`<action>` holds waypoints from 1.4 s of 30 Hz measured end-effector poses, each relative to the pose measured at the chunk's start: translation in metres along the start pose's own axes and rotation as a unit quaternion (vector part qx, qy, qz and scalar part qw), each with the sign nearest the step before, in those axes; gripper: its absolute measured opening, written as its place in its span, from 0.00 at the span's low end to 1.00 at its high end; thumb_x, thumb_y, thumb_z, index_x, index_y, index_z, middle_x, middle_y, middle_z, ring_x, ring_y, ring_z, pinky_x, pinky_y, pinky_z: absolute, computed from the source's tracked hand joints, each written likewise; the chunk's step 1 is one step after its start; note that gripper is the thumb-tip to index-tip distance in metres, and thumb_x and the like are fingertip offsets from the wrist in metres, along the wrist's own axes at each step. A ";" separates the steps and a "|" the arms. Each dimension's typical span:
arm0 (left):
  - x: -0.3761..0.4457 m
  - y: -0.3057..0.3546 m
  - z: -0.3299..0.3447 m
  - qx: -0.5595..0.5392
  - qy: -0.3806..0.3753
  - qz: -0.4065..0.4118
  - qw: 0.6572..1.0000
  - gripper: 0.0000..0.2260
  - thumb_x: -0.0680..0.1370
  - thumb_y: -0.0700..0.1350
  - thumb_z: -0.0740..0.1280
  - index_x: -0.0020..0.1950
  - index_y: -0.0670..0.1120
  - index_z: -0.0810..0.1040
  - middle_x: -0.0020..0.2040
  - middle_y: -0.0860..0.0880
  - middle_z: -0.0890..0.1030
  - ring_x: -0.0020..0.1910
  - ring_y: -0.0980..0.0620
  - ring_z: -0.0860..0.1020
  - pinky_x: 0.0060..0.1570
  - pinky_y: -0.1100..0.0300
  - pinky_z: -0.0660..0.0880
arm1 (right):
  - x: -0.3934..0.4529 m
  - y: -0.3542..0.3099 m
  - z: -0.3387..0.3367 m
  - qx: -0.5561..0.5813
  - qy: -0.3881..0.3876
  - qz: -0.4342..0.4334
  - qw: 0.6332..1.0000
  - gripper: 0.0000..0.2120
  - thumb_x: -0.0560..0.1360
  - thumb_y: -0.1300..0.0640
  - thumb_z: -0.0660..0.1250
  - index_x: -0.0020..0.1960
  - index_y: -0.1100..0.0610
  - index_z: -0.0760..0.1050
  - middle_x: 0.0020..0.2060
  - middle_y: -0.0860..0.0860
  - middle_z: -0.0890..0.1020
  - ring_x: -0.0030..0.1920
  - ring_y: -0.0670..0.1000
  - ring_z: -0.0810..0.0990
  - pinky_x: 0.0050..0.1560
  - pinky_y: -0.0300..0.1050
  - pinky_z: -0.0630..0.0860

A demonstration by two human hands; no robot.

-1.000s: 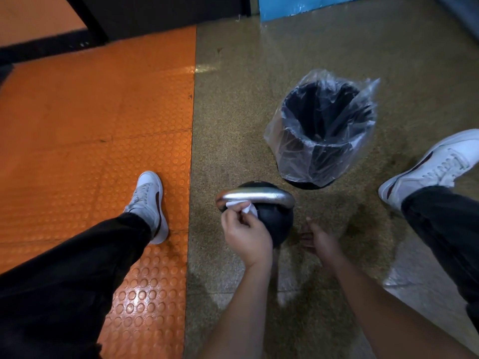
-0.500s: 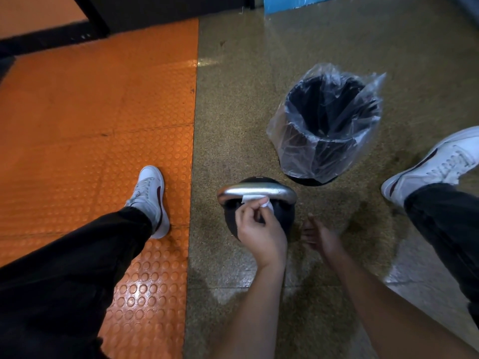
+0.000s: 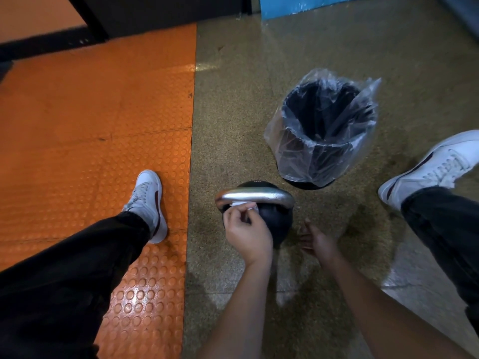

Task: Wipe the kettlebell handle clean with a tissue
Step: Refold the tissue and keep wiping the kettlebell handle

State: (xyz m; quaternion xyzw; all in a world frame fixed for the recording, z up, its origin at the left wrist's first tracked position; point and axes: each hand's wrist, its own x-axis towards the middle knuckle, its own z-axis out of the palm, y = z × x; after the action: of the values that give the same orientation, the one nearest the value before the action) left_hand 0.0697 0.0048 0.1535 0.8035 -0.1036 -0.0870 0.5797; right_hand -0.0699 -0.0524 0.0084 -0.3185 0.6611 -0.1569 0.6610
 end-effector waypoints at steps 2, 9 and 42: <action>-0.004 0.004 0.000 -0.009 -0.005 0.004 1.000 0.08 0.74 0.32 0.70 0.41 0.44 0.84 0.47 0.50 0.78 0.46 0.72 0.76 0.45 0.80 0.67 | 0.001 -0.002 0.000 0.013 0.005 0.008 1.000 0.21 0.79 0.41 0.64 0.53 0.59 0.81 0.50 0.59 0.84 0.48 0.58 0.83 0.48 0.50 0.78; -0.011 0.005 0.002 -0.017 -0.016 -0.001 1.000 0.10 0.74 0.31 0.70 0.39 0.45 0.84 0.45 0.50 0.79 0.44 0.68 0.77 0.42 0.78 0.68 | 0.000 -0.004 -0.001 0.020 0.006 0.016 1.000 0.21 0.79 0.41 0.65 0.52 0.60 0.80 0.49 0.60 0.84 0.50 0.60 0.83 0.43 0.47 0.76; -0.006 0.001 -0.004 -0.006 -0.027 0.041 0.999 0.10 0.73 0.33 0.71 0.40 0.49 0.83 0.46 0.50 0.80 0.42 0.64 0.79 0.43 0.76 0.70 | 0.001 0.001 -0.001 0.020 -0.003 0.014 1.000 0.23 0.79 0.40 0.65 0.57 0.60 0.79 0.51 0.61 0.83 0.51 0.59 0.83 0.58 0.57 0.79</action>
State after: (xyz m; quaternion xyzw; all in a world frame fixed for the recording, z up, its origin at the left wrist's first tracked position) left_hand 0.0646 0.0102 0.1562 0.7927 -0.1515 -0.0856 0.5842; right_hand -0.0709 -0.0531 0.0069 -0.2967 0.6599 -0.1602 0.6715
